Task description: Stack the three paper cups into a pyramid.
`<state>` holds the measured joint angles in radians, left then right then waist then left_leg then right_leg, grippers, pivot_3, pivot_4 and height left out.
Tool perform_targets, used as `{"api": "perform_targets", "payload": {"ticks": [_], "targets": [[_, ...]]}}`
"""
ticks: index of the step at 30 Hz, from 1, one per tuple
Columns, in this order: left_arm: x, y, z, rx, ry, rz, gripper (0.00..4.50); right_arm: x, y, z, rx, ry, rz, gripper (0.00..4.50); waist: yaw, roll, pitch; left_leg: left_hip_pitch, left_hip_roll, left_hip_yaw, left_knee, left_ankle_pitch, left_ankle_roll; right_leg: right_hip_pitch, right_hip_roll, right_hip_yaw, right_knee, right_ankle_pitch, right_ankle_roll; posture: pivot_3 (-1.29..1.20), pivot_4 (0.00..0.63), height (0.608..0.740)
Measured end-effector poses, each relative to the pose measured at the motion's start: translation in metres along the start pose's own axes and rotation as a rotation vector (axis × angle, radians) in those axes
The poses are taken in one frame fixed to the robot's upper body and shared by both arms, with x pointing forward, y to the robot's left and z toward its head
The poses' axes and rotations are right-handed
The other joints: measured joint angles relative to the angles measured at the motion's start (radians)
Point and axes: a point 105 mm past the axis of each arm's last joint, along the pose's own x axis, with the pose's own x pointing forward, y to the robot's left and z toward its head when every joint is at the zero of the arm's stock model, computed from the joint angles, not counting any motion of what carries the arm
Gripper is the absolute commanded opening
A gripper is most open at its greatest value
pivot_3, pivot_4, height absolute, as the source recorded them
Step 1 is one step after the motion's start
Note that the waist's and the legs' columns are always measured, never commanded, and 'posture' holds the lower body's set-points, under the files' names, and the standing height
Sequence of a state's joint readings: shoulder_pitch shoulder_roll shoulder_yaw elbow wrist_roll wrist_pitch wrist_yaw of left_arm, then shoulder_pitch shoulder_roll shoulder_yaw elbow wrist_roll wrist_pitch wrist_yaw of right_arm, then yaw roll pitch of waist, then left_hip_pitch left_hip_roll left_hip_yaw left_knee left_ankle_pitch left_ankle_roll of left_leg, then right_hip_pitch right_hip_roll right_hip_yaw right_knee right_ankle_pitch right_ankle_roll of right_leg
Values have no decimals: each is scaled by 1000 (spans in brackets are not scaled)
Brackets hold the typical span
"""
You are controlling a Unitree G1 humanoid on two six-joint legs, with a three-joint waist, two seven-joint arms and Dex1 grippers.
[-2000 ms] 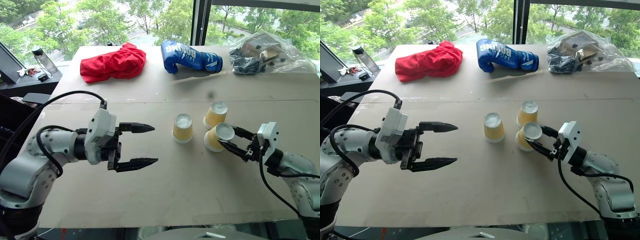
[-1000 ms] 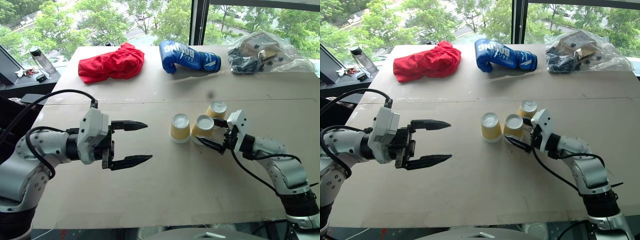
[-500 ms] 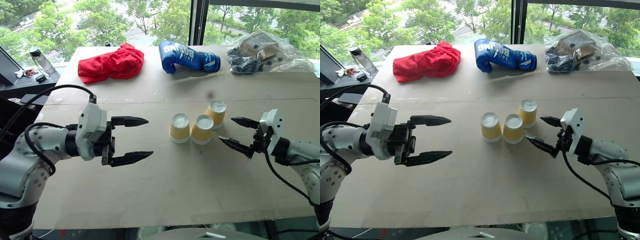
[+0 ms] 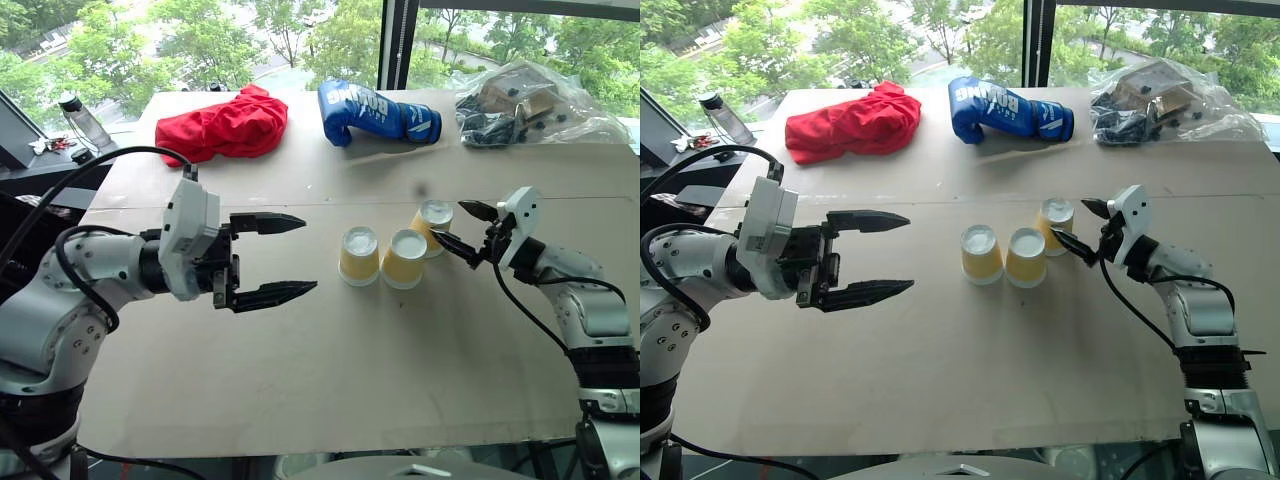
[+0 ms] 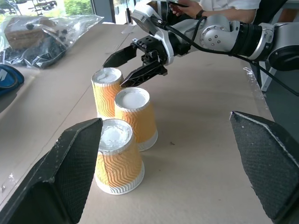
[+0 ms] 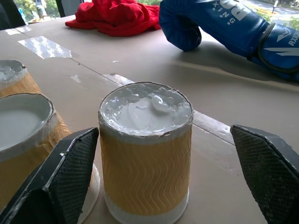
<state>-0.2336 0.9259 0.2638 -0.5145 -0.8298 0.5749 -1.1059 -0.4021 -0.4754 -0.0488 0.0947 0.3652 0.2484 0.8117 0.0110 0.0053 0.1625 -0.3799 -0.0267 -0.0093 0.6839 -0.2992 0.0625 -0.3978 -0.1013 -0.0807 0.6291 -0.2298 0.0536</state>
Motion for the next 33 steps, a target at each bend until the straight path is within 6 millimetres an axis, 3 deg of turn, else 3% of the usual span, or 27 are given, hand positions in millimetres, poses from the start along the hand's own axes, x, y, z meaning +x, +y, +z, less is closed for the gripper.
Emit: {"api": "perform_targets", "payload": {"ticks": [6, 18, 21, 23, 25, 33], "targets": [[1, 4, 2, -6, -6, 28, 4500, 15, -1, -5, 26, -20, 10, 4473, 0, 0, 0, 0, 0, 0, 0, 0, 0, 0, 0, 0, 1, 0, 0, 0, 150, 737], [9, 14, 6, -97, -61, 109, 4500, 21, -1, -6, 13, -38, 12, 4473, -4, 0, 0, 1, 0, 0, 0, 1, -2, 0, 0, 0, 2, 0, 0, 0, 150, 737], [9, 16, 6, -105, -55, 121, 4500, 22, 1, -4, 11, -62, 14, 3737, -6, 0, 0, 1, 0, 0, 0, 1, -2, 0, 0, 1, 3, 0, 0, 0, 150, 737], [9, 17, 5, -110, -53, 126, 4500, 23, 2, -3, 11, -68, 17, 2809, -8, 0, 0, 1, 0, 0, 0, 1, -2, 0, 0, 1, 4, 0, 0, 0, 150, 737], [9, 18, 5, -113, -52, 127, 4500, 23, 2, -3, 11, -71, 22, 2252, -9, 0, 0, 1, 0, 0, 0, 1, -3, -1, 0, 1, 4, 0, 0, 0, 150, 737], [9, 16, 5, -109, -55, 108, 4500, 23, 4, 1, 9, -84, 38, 2251, -18, 0, 0, 1, 0, 0, 0, 2, -3, -1, 0, 1, 4, 0, 0, 0, 150, 737]]}}
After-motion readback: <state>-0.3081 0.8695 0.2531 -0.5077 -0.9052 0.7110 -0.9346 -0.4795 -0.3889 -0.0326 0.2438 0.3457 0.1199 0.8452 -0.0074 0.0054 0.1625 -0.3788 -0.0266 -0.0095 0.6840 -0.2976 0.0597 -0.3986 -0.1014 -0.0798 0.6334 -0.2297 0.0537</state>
